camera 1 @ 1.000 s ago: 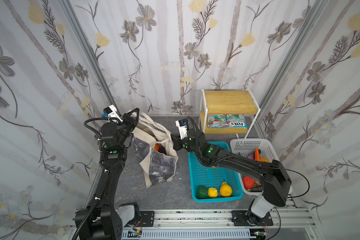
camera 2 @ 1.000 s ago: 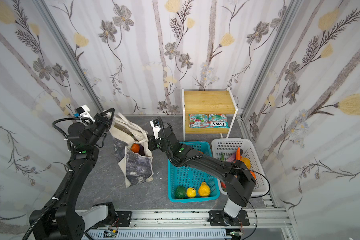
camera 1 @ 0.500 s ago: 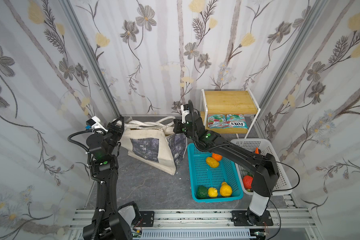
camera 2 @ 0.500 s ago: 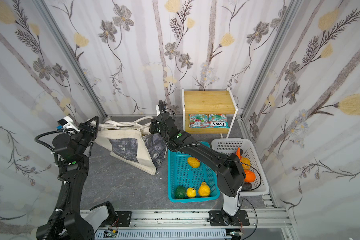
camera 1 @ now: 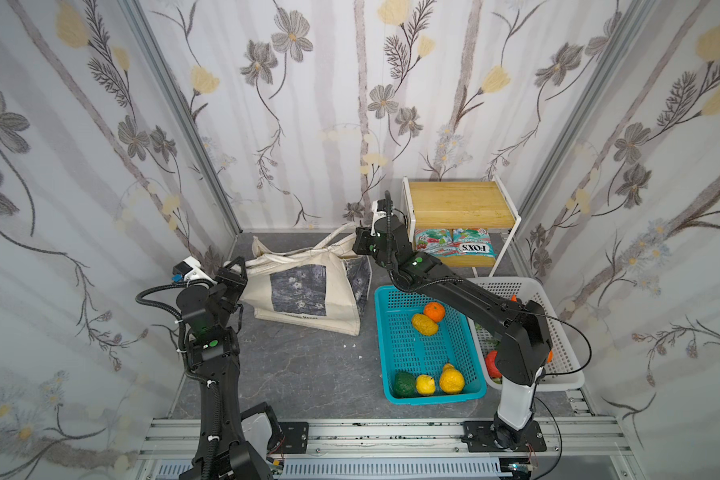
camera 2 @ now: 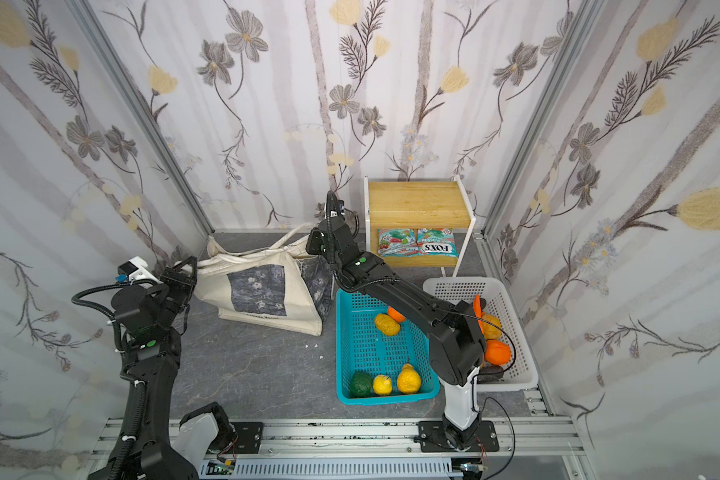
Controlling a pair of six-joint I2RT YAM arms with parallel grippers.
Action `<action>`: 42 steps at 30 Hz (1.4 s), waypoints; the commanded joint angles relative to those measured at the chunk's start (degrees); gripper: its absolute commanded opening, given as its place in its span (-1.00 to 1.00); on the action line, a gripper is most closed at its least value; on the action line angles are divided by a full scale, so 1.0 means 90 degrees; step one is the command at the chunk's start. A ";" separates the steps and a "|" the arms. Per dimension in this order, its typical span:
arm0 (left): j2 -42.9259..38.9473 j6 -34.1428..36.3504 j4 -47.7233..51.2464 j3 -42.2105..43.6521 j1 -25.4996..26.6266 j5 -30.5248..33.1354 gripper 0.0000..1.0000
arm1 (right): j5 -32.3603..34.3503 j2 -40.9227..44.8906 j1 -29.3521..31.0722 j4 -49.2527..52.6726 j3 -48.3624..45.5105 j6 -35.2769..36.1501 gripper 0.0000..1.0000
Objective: Place the food into the grocery bag and tie it
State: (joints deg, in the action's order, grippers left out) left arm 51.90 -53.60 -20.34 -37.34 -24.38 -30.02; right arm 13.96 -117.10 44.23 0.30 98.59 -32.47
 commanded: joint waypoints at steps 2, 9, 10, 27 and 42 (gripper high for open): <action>-0.0013 0.0505 0.0216 0.0000 -0.0098 0.1157 -1.00 | 0.1582 -0.0056 -0.0259 -0.0043 0.0019 0.0011 -1.00; 0.0054 0.0575 0.0376 0.0066 -0.0050 0.1058 -1.00 | 0.0473 -0.0091 -0.0042 -0.0695 -0.0182 0.0317 -1.00; 0.0054 0.0585 0.0375 0.0112 -0.0041 0.1009 -1.00 | 0.0484 -0.0061 0.0028 -0.0673 -0.0213 0.0406 -1.00; 0.0132 0.0595 0.0141 0.0434 0.0326 0.0562 -1.00 | -0.1177 0.0658 0.0014 -0.0705 -0.0549 0.1780 0.36; 0.0196 0.0459 -0.0072 0.0537 0.0417 0.0533 -1.00 | -0.2185 -0.0804 -0.0009 0.0407 0.1505 0.1706 0.64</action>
State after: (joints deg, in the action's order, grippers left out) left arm 53.43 -49.52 -21.23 -32.77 -20.78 -25.08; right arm -4.12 -122.50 43.88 0.89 109.69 -16.45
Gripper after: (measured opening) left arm 0.077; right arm 0.804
